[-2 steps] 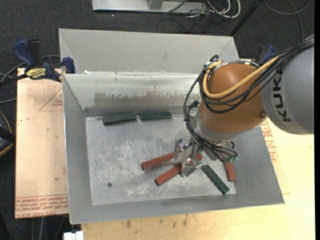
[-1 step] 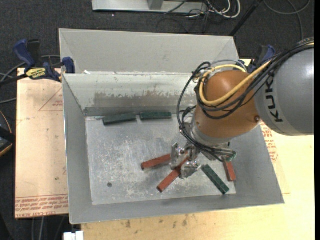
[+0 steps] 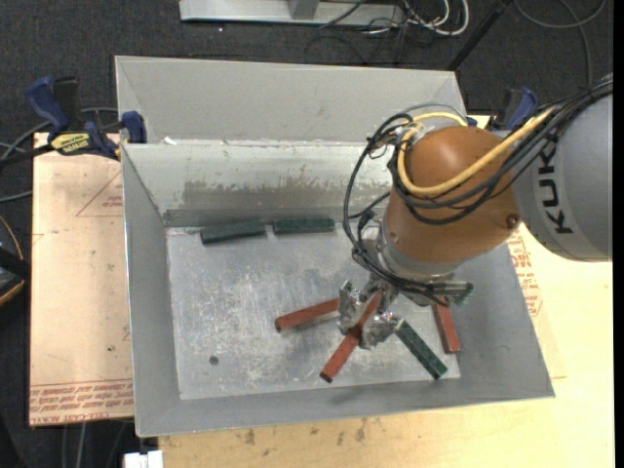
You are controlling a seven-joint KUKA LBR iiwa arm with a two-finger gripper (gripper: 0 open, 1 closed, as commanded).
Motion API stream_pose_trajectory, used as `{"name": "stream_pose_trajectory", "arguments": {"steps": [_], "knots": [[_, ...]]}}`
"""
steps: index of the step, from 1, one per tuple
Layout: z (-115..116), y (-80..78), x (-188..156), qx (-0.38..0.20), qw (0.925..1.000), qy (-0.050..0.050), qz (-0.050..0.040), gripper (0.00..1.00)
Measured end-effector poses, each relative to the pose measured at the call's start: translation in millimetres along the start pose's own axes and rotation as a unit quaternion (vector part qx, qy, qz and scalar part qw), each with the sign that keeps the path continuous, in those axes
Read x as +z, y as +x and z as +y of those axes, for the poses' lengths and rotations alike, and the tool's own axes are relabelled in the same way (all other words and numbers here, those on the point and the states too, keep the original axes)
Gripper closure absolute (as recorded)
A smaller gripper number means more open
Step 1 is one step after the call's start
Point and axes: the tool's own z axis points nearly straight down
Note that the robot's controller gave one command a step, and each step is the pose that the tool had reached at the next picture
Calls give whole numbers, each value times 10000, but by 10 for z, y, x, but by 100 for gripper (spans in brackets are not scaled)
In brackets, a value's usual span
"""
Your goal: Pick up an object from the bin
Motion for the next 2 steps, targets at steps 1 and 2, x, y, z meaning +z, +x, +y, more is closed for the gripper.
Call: {"name": "stream_pose_trajectory", "arguments": {"steps": [1,2], "knots": [[-150,43,111,369,9992,93,-90,100],[-273,-7,-1506,677,9977,52,-53,100]]}}
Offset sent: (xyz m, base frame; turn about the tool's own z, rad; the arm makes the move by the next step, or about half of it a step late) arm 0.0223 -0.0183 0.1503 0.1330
